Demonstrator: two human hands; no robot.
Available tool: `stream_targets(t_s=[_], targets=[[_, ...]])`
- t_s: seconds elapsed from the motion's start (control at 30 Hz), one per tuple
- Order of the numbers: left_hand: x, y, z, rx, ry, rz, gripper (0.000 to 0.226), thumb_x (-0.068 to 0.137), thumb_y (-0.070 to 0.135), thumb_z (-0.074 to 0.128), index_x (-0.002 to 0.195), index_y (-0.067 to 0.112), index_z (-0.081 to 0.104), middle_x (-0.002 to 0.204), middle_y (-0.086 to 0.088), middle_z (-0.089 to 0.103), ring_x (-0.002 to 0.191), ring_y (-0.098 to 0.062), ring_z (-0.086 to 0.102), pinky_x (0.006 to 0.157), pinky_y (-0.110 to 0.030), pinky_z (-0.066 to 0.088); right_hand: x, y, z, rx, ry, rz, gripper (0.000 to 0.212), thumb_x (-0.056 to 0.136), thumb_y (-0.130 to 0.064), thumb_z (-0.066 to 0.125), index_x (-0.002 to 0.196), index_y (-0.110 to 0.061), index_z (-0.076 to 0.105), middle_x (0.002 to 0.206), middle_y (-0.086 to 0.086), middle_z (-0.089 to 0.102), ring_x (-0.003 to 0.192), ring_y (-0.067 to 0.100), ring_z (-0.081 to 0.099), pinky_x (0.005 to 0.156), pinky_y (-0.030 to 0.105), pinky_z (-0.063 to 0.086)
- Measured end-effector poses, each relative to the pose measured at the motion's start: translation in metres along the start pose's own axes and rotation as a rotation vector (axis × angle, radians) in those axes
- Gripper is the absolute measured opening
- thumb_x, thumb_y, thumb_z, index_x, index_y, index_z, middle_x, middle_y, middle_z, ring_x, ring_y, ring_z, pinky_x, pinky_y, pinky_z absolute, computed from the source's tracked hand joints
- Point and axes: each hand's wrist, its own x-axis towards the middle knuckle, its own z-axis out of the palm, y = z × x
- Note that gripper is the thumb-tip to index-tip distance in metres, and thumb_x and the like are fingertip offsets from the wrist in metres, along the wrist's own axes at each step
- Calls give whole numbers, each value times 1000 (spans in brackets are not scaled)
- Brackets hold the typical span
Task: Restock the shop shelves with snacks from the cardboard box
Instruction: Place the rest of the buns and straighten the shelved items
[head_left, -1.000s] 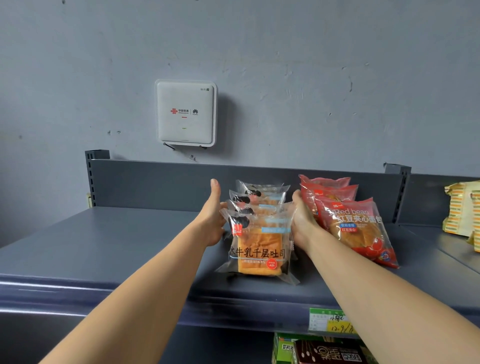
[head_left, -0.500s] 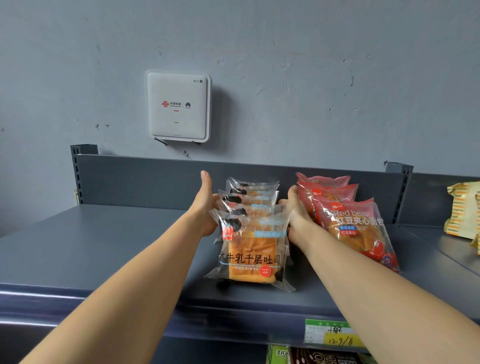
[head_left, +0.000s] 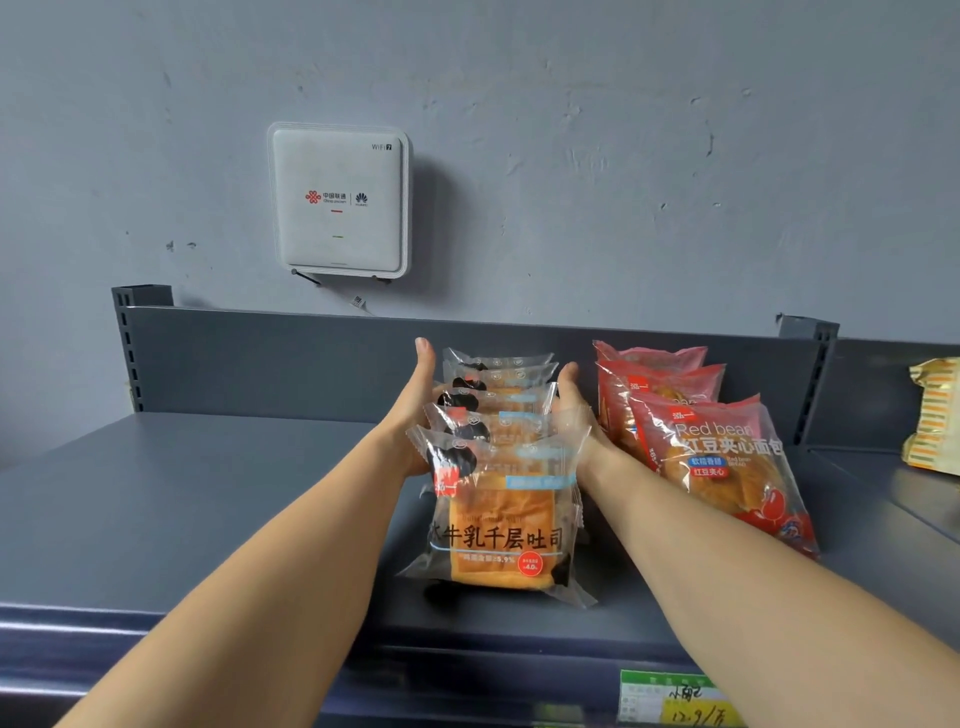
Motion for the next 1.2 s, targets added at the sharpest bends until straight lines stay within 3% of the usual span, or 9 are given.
stream_targets(t_s=[0.07, 0.2, 0.4, 0.63, 0.73, 0.83, 0.97, 1.1, 1.2], targets=[[-1, 0, 1, 27, 9, 22, 92, 87, 75, 10, 103, 3, 66, 71, -13, 75, 58, -25, 72, 46, -31, 57, -7, -2, 4, 49, -3, -5, 71, 102, -52, 16, 132, 3, 50, 100, 6, 62, 104, 33, 59, 41, 17, 47], [-5, 1, 3, 26, 30, 30, 91, 88, 73, 8, 89, 4, 66, 64, -12, 73, 53, -24, 71, 45, -31, 57, 26, 10, -5, 213, -92, 77, 86, 89, -75, 19, 124, -6, 58, 98, 19, 64, 112, 38, 57, 85, 45, 47], [-19, 8, -1, 40, 80, -31, 94, 84, 80, 12, 95, 4, 66, 71, -15, 74, 72, -33, 70, 65, -40, 56, 10, 7, -9, 183, -43, 7, 87, 88, -77, 14, 93, -5, 64, 96, 20, 68, 92, 37, 64, 89, 50, 48], [-38, 2, -16, -38, 61, -47, 114, 64, 93, 35, 127, -1, 48, 126, -19, 58, 126, -36, 52, 114, -53, 30, -19, 8, -15, 79, -31, -37, 108, 72, -90, 15, 126, -7, 60, 121, 18, 66, 117, 36, 59, 109, 55, 37], [-48, -3, -28, -25, -36, -42, 150, 32, 99, 52, 152, 13, 24, 153, -13, 35, 145, -31, 26, 119, -55, 12, -36, 8, -16, 5, -51, -83, 114, 64, -95, 20, 128, -9, 59, 124, 15, 66, 122, 32, 56, 113, 54, 30], [-64, -7, -32, 69, -141, -12, 144, 37, 99, 50, 153, 19, 20, 158, -5, 28, 148, -20, 18, 119, -54, 3, -52, 8, -16, -48, -49, -93, 131, 43, -104, 31, 135, -14, 54, 133, 13, 60, 130, 30, 49, 117, 55, 19], [-87, -20, -28, 335, -357, 77, 88, 60, 73, 69, 136, 36, 47, 143, 12, 50, 138, -4, 36, 117, -46, 5, -62, 19, -12, -27, 1, -84, 125, 33, -105, 31, 120, -23, 67, 123, 11, 66, 121, 31, 57, 111, 57, 30], [-92, -25, -27, 453, -431, 70, 111, 44, 35, 95, 141, 28, 40, 139, 1, 56, 131, -18, 48, 114, -35, 27, -61, 33, -6, -19, -4, -106, 128, 21, -106, 34, 116, -29, 70, 126, 10, 65, 121, 32, 57, 110, 59, 30], [-94, -24, -15, 520, -379, 70, 91, 54, 14, 88, 136, 22, 48, 130, -1, 63, 126, -20, 54, 113, -36, 33, -69, 34, 2, 17, -60, -163, 125, 32, -106, 34, 123, -26, 65, 126, 11, 65, 117, 32, 60, 106, 58, 39]])
